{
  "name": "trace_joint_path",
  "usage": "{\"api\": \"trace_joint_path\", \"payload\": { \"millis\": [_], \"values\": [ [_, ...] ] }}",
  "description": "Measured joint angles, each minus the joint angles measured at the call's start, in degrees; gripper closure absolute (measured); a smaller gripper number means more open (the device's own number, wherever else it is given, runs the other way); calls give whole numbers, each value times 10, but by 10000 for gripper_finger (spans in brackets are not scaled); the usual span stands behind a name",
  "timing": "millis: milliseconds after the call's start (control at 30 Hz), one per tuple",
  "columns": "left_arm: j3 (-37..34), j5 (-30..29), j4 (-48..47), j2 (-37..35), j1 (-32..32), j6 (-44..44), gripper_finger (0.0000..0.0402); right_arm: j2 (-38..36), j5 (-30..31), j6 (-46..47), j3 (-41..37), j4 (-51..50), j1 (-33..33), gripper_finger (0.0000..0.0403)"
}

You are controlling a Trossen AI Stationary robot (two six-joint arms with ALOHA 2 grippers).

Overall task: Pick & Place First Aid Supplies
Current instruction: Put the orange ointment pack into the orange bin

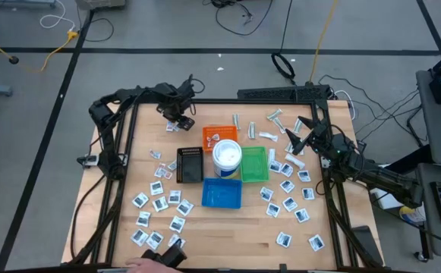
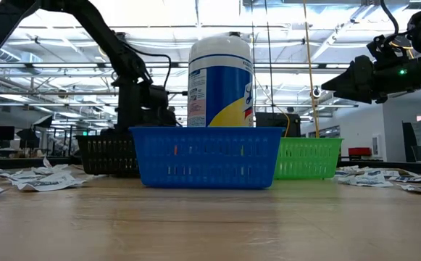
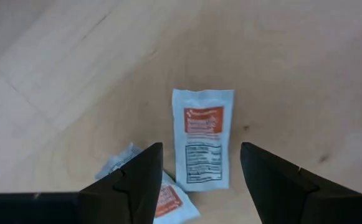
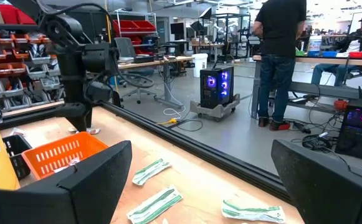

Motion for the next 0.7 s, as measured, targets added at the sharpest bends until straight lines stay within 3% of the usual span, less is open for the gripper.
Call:
{"api": "trace_joint_path", "payload": {
  "millis": [200,567,700],
  "values": [
    [-3,2,13,-1,-3,8,217,0,0,0,0,0,0,23],
    [-39,10,46,-6,-8,25,376,0,0,0,0,0,0,23],
    [-51,15,47,-6,-14,39,395,0,0,0,0,0,0,23]
  ]
}}
